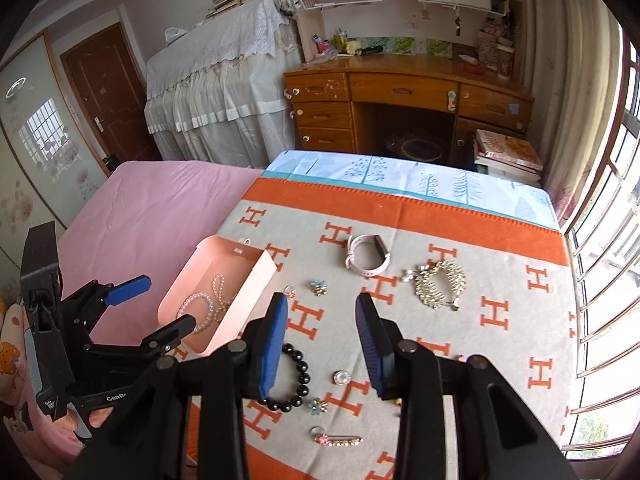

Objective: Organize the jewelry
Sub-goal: 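Grasp black bead bracelet with left tool while right tool grasps red string bracelet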

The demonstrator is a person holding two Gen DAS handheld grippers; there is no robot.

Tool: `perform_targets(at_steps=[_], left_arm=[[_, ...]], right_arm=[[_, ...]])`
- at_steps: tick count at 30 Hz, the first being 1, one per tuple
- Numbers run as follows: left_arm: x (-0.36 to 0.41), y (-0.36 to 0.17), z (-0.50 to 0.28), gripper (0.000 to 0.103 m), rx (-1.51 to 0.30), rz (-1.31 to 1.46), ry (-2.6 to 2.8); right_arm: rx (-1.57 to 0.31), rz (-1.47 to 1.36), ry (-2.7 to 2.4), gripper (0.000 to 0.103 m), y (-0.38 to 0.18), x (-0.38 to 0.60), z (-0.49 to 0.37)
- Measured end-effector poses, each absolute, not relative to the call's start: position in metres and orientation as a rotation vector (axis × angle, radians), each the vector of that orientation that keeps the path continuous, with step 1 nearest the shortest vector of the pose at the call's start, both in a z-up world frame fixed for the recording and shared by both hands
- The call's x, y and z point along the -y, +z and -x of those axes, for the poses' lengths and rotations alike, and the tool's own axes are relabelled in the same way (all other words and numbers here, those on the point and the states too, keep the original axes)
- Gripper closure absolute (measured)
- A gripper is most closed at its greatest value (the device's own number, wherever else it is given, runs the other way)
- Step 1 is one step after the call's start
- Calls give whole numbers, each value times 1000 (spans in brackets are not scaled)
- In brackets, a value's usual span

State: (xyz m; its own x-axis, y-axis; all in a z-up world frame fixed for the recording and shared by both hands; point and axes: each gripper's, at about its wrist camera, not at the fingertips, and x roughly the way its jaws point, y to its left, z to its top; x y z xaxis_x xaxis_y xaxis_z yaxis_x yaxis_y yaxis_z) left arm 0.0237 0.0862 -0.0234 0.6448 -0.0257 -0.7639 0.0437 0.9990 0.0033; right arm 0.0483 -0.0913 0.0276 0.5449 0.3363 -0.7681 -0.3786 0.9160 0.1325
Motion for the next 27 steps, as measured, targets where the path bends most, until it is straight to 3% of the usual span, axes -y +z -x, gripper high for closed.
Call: perform_targets(at_steps=[8, 19, 27], left_arm=[[-61, -34, -24, 22, -902, -40, -67], [-26, -89, -13, 22, -1064, -104, -72], [-41, -125, -15, 22, -1182, 45, 6]], right_arm=[[-865, 31, 340, 67, 30, 135, -42], [-1001, 1, 278, 67, -40, 177, -51], [-1091, 29, 337, 67, -85, 189, -58]])
